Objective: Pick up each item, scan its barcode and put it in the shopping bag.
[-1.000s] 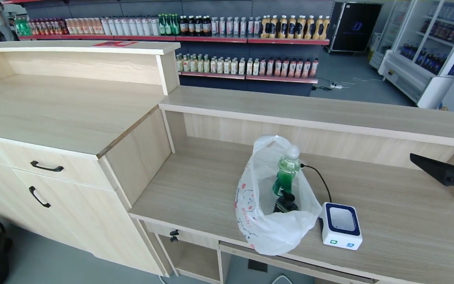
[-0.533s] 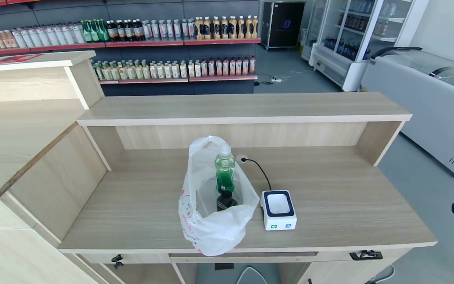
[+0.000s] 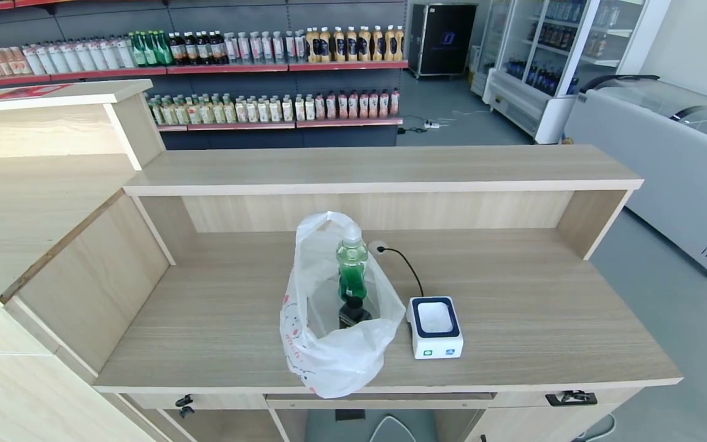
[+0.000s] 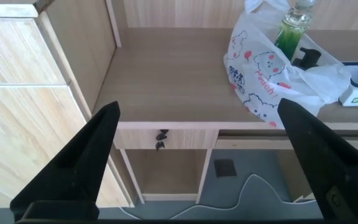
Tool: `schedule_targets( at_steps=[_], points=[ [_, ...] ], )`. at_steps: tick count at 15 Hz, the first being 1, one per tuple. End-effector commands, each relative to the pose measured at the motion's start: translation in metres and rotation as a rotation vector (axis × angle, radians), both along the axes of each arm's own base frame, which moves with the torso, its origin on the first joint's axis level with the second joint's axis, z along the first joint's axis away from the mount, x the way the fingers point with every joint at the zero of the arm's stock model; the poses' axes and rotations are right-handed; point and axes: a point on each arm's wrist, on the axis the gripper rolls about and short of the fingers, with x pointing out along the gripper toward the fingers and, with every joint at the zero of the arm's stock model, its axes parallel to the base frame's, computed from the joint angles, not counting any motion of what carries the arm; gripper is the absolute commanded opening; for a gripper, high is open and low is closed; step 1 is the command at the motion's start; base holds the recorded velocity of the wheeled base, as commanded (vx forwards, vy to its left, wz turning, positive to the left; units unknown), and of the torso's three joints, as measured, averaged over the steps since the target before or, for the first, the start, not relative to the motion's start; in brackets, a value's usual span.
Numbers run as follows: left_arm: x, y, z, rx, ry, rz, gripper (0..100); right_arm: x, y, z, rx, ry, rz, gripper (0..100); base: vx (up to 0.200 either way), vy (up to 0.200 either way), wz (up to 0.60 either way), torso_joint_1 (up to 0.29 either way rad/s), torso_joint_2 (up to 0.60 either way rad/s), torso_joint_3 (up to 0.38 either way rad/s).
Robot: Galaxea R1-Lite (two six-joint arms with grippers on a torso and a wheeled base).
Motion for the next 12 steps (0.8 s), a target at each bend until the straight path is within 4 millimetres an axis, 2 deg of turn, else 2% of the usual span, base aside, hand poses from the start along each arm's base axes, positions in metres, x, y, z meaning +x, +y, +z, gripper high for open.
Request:
schedule_targets(
  at_steps=[1, 12],
  points=[
    [0.0001, 0.0, 0.0, 0.0, 0.002, 0.0, 100, -0.0097, 0.0002, -0.0173, 0.055, -0.026, -0.018, 100, 0.0, 0.0, 0.0, 0.0, 0.0, 0.0],
    [0.0001, 0.0, 0.0, 0.0, 0.002, 0.0, 100, -0.0099, 0.0001, -0.0176, 0.063, -0.02, -0.02, 100, 0.0, 0.0, 0.0, 0.0, 0.0, 0.0]
  ],
)
